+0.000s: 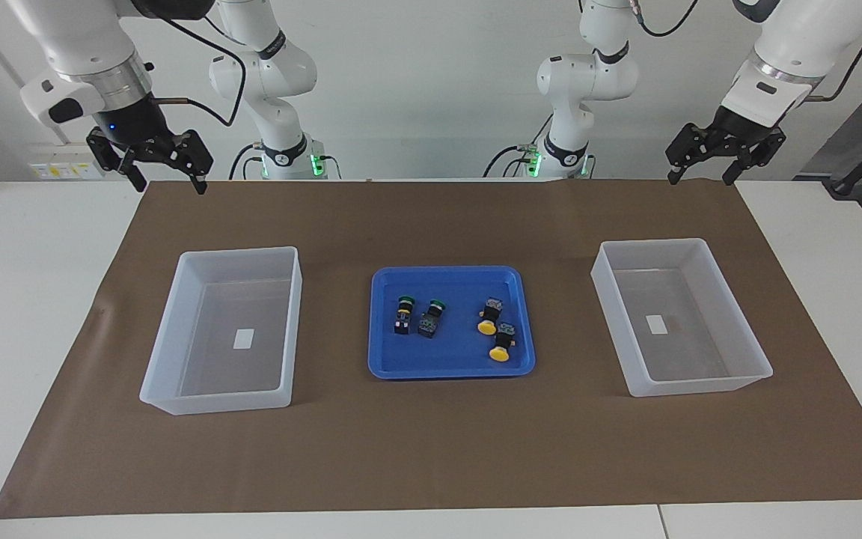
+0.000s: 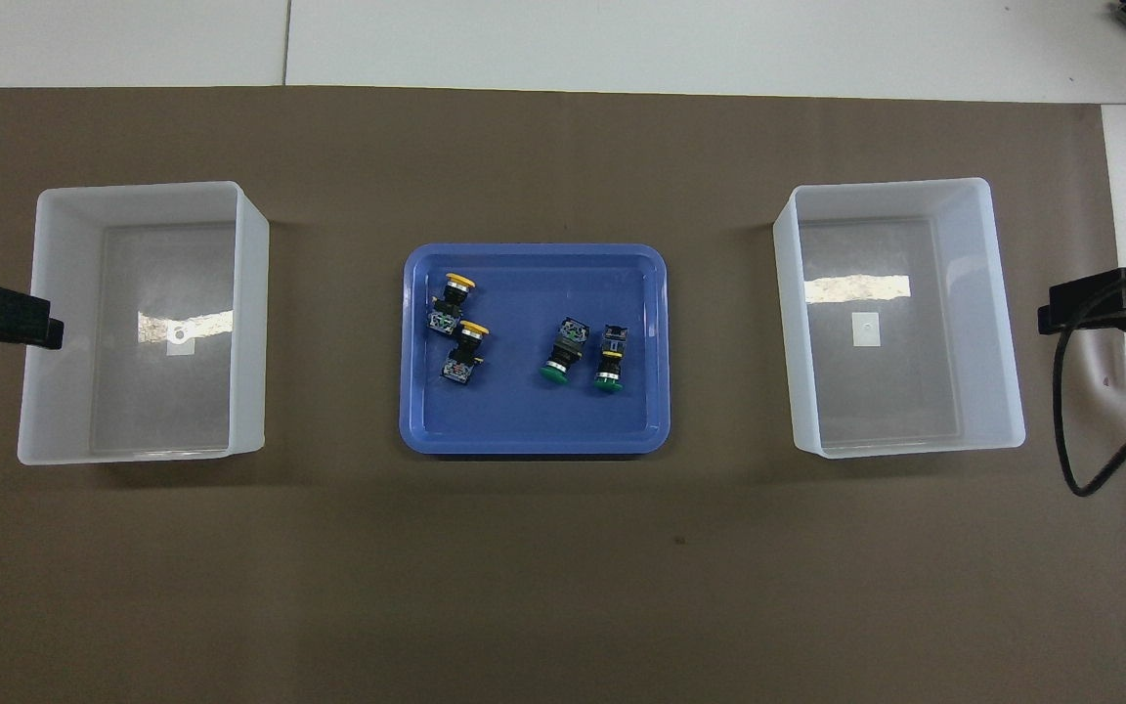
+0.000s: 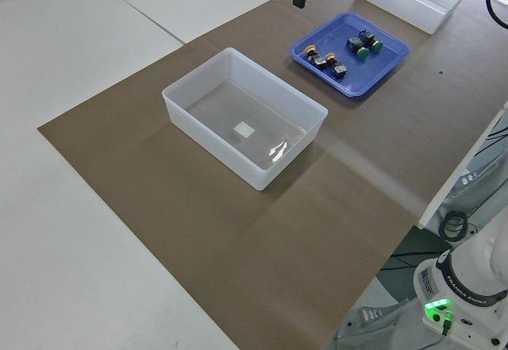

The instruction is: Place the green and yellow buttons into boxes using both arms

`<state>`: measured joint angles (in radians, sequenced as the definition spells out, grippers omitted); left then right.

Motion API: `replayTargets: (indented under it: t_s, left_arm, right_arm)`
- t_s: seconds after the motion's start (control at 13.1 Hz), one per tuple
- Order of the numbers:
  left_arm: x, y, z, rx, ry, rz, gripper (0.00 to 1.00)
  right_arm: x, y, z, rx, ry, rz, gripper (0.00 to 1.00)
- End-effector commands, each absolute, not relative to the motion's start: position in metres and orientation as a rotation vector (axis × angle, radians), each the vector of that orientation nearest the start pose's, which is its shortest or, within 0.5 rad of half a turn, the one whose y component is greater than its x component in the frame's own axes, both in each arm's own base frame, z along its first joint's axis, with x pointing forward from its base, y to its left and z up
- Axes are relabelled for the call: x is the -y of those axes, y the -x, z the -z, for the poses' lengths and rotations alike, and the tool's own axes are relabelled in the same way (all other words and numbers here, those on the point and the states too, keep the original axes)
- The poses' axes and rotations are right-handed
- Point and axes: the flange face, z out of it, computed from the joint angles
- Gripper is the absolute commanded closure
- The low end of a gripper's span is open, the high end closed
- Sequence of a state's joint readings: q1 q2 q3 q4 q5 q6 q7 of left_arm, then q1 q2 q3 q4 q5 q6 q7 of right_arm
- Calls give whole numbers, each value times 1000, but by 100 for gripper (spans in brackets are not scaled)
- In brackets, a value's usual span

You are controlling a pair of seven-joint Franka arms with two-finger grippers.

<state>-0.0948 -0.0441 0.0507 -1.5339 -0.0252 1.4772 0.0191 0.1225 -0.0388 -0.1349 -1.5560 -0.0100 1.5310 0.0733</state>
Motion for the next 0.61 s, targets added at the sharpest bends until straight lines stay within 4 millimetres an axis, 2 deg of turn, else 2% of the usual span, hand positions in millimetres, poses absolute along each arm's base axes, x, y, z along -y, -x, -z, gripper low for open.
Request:
replayTargets:
  t_s: [0.0,0.08,0.23,0.38,0.54]
  left_arm:
    - [23,-524,-658,-103,3181,-32,0]
    - [22,-524,-658,-98,3181,-32,0]
    - [23,-524,-658,-105,3179,-32,0]
    - [23,-524,-658,-105,3179,-30,0]
    - [23,-524,-658,-103,3179,-30,0]
  right_arm:
    - [1,-536,-643,-197,3129,49,0]
    - [-35,-541,-635,-185,3127,80,0]
    - [-77,-542,-610,-194,3116,101,0]
    - [-114,-545,-577,-140,3105,157,0]
    - [-176,-549,-535,-149,3109,130,0]
